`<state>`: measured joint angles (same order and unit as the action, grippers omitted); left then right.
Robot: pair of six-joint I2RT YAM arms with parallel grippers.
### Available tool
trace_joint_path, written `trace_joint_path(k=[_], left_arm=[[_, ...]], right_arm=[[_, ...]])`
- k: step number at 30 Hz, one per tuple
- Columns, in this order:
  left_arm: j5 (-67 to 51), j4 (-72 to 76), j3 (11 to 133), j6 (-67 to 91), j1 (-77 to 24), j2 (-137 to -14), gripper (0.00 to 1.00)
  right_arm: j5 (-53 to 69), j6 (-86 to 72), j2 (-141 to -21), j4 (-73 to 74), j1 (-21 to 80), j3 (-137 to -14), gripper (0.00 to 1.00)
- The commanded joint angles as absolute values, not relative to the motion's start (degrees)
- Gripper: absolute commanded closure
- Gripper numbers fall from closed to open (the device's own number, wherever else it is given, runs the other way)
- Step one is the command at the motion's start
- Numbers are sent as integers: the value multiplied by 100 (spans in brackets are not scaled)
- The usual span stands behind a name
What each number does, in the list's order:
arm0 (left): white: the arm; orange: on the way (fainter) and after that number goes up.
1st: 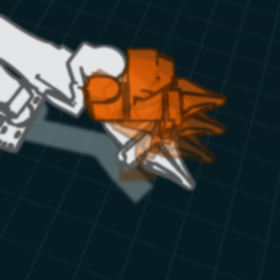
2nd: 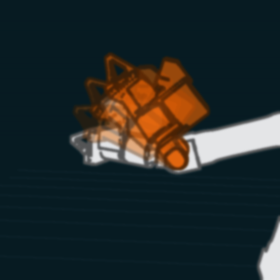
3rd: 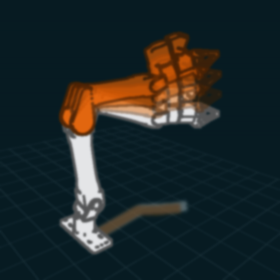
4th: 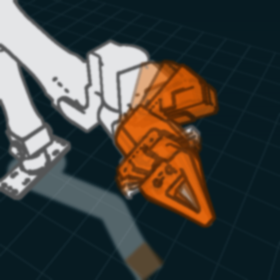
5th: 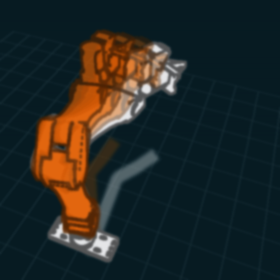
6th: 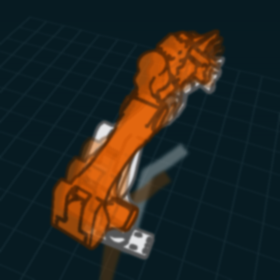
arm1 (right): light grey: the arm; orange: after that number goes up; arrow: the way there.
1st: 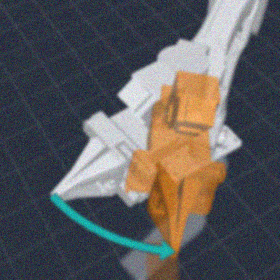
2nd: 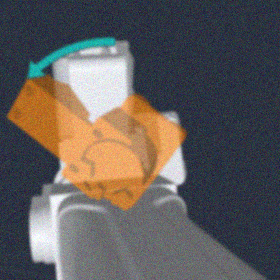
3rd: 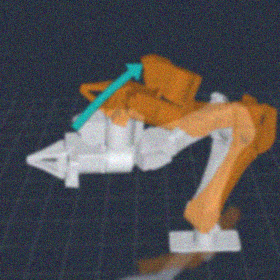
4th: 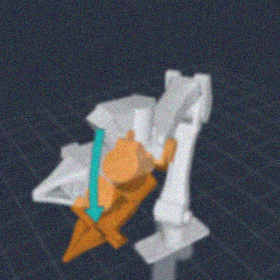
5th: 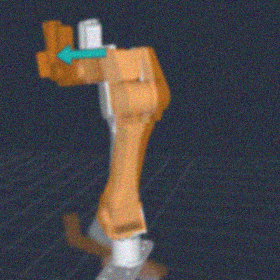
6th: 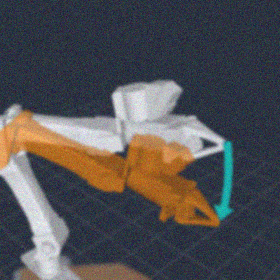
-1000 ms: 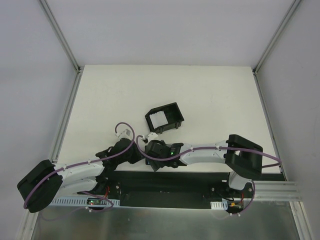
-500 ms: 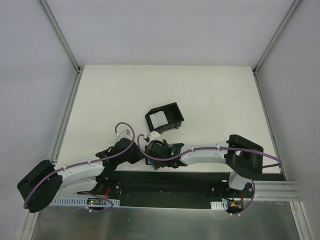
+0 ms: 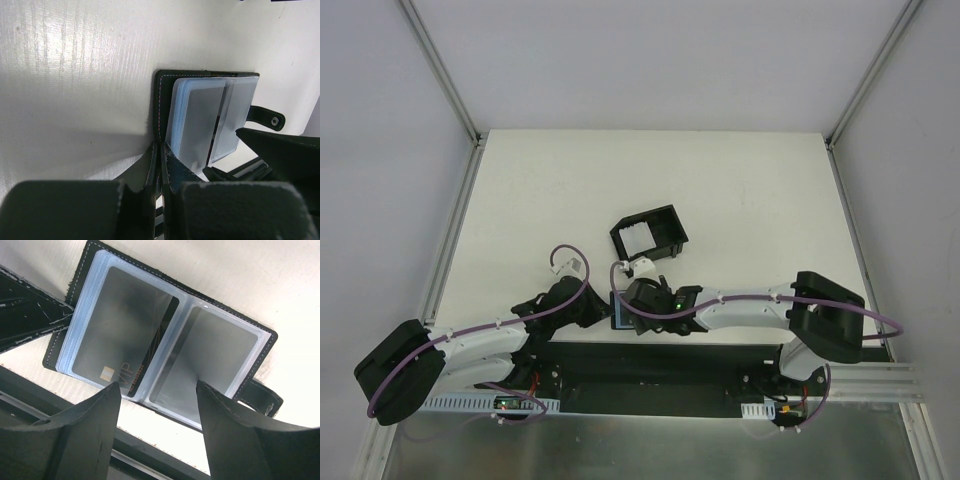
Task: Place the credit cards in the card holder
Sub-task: Insert the credit card into the card holder.
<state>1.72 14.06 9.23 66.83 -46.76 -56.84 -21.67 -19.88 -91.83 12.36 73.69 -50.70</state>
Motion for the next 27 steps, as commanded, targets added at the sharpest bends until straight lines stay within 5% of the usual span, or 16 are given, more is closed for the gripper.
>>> trace_joint_path(k=[1, 14, 27], left_arm=[[211, 1143, 1002, 6627, -4658, -5678, 100], [255, 1142, 1002, 6636, -4658, -5660, 100], [255, 1143, 1011, 6645, -4658, -5651, 100]], right_arm=[[-2181, -2040, -8912, 986, 7365, -4949, 36], [-1696, -1705, -9289, 966, 7532, -5159, 35], [-2443, -1854, -9703, 1573, 7611, -5546, 35]])
